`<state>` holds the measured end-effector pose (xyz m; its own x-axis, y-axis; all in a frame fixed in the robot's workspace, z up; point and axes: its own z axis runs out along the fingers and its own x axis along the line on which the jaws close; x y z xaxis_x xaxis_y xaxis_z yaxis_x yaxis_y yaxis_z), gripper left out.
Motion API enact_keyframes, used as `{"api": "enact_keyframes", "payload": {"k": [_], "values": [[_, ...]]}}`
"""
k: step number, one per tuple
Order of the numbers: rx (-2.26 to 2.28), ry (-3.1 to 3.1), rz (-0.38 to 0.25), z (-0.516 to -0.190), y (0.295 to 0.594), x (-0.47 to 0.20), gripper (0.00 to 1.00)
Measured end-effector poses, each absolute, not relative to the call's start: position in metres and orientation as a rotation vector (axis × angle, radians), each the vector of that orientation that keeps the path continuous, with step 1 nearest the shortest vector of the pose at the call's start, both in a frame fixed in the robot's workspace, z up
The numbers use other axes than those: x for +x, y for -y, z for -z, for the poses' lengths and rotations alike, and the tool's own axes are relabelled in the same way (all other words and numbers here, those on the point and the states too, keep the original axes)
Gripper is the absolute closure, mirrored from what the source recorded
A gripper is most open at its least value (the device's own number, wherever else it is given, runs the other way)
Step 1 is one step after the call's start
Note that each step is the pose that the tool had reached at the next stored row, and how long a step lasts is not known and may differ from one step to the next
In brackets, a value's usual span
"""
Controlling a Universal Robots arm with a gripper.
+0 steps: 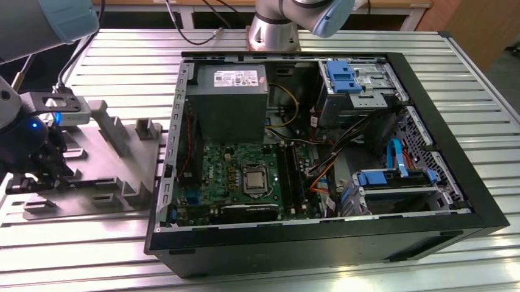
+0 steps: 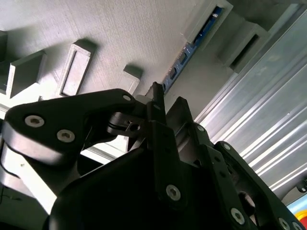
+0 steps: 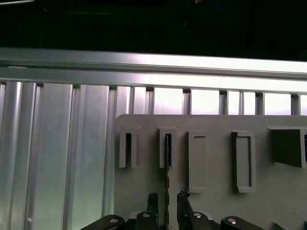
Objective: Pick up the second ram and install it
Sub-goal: 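Pick up the second ram and move it above second insertion slot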
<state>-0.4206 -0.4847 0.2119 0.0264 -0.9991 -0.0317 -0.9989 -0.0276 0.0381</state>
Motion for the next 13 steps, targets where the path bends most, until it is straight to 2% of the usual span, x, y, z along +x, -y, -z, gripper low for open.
{"api": "enact_keyframes", "payload": {"k": [13], "values": [[2.299, 2.13, 0.078, -0.2017, 0.4833, -0.4233, 0.7]]}}
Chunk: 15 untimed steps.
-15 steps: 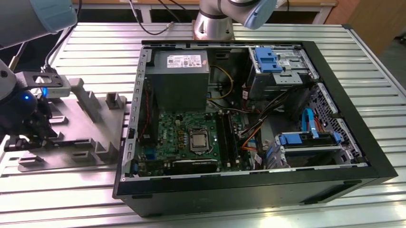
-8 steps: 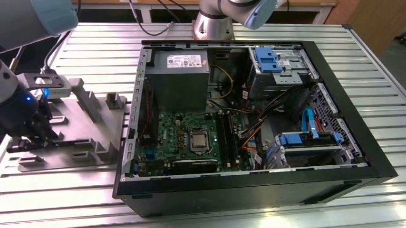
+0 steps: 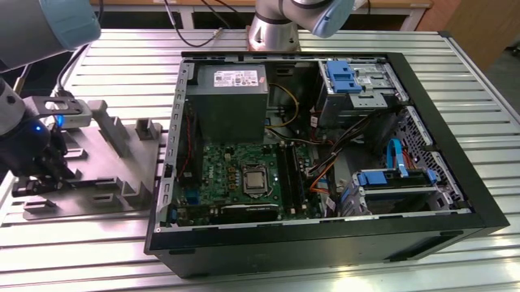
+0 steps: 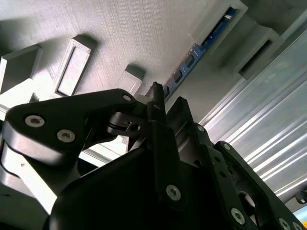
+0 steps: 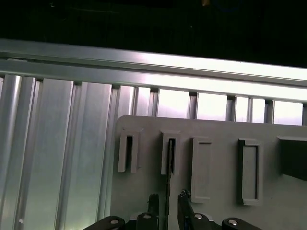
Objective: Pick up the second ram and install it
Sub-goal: 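Pick up the second ram and move it above second insertion slot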
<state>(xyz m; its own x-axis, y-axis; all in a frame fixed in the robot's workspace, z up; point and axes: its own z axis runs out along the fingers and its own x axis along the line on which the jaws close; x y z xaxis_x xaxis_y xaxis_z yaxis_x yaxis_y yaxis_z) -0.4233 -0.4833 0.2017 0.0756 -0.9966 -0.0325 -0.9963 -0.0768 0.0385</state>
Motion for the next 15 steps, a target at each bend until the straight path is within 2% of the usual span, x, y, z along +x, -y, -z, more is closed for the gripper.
{"api": "enact_keyframes", "payload": {"k": [12, 13, 15], "values": [[2.3, 2.13, 0.078, -0.1976, 0.4814, -0.4235, 0.72], [2.3, 2.13, 0.078, -0.1975, 0.4814, -0.4235, 0.79], [2.3, 2.13, 0.078, -0.1975, 0.4812, -0.4235, 0.79]]}}
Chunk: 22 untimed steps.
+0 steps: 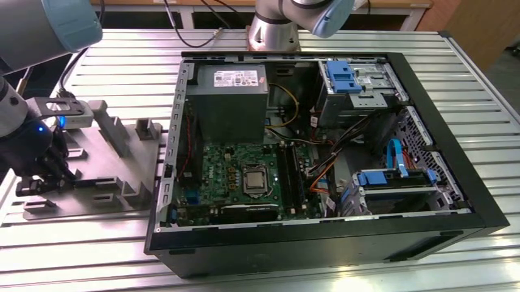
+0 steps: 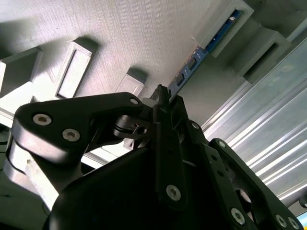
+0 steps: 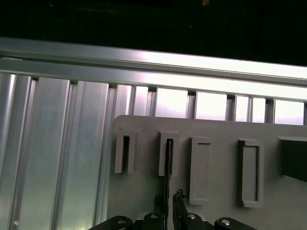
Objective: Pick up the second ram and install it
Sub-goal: 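Pick up the second ram and move it above second insertion slot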
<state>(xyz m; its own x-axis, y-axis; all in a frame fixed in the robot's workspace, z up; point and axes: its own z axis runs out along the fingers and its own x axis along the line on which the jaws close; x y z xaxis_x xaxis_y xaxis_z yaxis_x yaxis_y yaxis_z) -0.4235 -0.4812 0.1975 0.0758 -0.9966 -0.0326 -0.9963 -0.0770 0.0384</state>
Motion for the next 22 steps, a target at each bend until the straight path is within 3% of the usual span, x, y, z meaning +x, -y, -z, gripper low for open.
{"api": "enact_keyframes", "payload": {"k": [16, 18, 19, 22], "values": [[2.288, 2.143, 0.078, -0.1974, 0.4809, -0.4232, 0.79], [2.288, 2.143, 0.079, -0.1975, 0.481, -0.4231, 0.8], [2.288, 2.143, 0.078, -0.1975, 0.481, -0.4231, 0.87], [2.288, 2.143, 0.078, -0.1975, 0.481, -0.423, 0.87]]}}
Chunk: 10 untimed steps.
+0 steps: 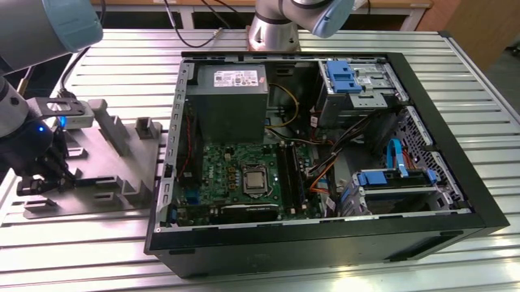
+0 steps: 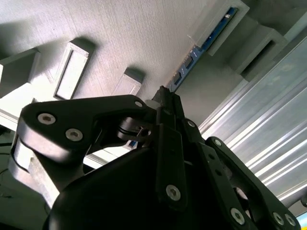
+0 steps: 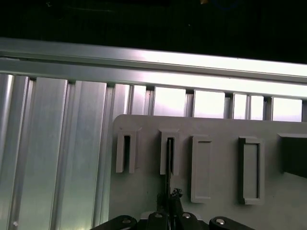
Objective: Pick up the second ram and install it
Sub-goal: 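Pick up the second ram and move it above second insertion slot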
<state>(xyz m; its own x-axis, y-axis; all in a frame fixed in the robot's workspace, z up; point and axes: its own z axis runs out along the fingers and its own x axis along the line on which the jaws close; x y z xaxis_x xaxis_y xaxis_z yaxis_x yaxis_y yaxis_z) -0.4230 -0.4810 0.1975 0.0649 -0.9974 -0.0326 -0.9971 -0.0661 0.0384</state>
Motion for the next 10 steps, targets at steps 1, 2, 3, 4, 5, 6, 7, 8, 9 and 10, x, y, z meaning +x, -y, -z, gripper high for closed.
{"api": "enact_keyframes", "payload": {"k": [1, 2, 3, 4, 5, 6, 7, 8, 9, 10], "values": [[2.288, 2.143, 0.078, -0.1975, 0.481, -0.4229, 0.87], [2.288, 2.143, 0.079, -0.1975, 0.481, -0.4229, 0.87], [2.288, 2.143, 0.079, -0.1975, 0.481, -0.4229, 0.87], [2.288, 2.143, 0.078, -0.1974, 0.481, -0.4228, 0.87], [2.288, 2.143, 0.079, -0.1974, 0.481, -0.4228, 0.87], [2.288, 2.143, 0.078, -0.1974, 0.481, -0.4227, 0.87], [2.288, 2.143, 0.078, -0.1974, 0.481, -0.4227, 0.87], [2.279, 2.153, 0.078, -0.1974, 0.481, -0.4227, 0.87], [2.269, 2.164, 0.079, -0.1974, 0.4809, -0.4226, 0.87], [2.267, 2.166, 0.079, -0.1974, 0.4809, -0.4226, 0.87]]}}
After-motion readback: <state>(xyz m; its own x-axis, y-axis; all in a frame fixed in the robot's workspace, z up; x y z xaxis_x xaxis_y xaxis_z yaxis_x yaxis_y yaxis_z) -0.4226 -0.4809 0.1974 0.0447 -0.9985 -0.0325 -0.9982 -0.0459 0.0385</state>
